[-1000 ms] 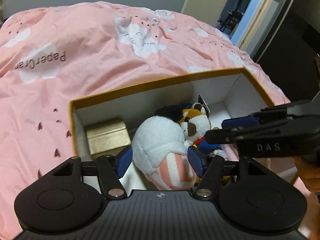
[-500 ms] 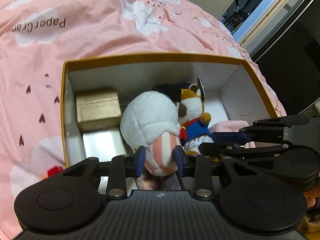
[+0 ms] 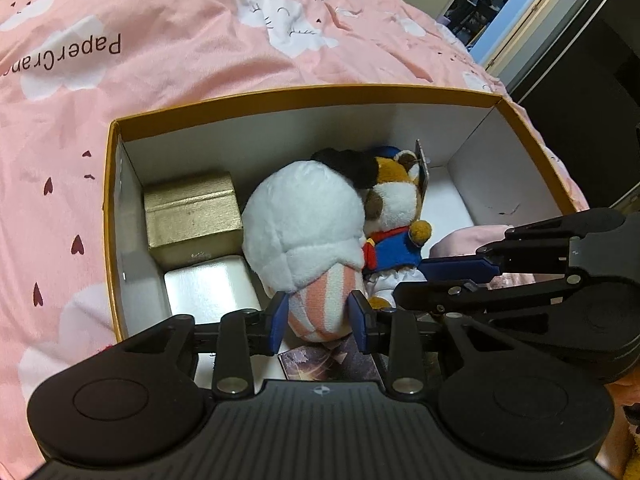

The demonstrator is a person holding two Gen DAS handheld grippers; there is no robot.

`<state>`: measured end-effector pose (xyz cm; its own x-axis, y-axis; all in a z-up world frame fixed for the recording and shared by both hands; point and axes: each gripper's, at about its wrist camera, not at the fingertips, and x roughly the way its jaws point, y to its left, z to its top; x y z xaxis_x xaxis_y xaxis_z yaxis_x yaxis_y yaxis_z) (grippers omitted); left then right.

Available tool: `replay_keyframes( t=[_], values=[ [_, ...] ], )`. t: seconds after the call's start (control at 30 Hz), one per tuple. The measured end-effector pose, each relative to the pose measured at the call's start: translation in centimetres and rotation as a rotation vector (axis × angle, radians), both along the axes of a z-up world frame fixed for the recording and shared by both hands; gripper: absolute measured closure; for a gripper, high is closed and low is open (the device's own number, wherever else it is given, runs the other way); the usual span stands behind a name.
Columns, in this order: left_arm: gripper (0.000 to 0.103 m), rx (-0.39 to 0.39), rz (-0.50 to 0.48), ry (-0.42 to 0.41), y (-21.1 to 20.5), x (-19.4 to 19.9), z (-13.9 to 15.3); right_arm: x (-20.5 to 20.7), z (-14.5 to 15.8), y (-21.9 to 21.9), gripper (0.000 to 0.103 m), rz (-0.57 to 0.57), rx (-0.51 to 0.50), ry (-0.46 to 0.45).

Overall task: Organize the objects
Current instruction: 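Carry both plush toys over the orange box and release them inside, then move both grippers back toward the yellow tape measure and orange fruit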

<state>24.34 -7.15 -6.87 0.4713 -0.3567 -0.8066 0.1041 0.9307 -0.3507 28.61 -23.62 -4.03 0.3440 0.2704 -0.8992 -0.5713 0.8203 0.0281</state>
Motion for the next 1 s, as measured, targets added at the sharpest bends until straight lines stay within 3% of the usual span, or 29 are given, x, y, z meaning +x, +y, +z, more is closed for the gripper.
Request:
replay_keyframes(
  t=[0.1,0.33,0.57,0.73,0.83,1.0],
  values=[
    [0.065,0.005,0.006,-0.025,0.4,-0.7,0.7,-0.7,0.8,0.0,0.077,-0.008,0.004,-0.022],
    [0.065,0.031,-0.023,-0.171,1.2,-4.2,4.6,-3.7,3.5,0.7,0.070,-0.003,0.045,-0.078],
    [0.059,0.116,0.029,-0.294,3.4,-8.8,8.6,-8.0,6.3,2.3,0.060,-0.012,0.130,-0.161],
    [0.059,0.149,0.102,-0.297,6.7,-11.8,9.9,-11.9,7.9,3.6,0.056,-0.027,0.243,-0.215],
    [0.059,0.193,0.164,-0.261,8.5,-13.5,9.7,-14.4,8.4,4.7,0.056,-0.010,0.302,-0.238],
    [0.059,0.194,0.201,-0.176,10.6,-16.0,7.9,-17.8,7.8,7.3,0.056,0.063,0.334,-0.220]
  ],
)
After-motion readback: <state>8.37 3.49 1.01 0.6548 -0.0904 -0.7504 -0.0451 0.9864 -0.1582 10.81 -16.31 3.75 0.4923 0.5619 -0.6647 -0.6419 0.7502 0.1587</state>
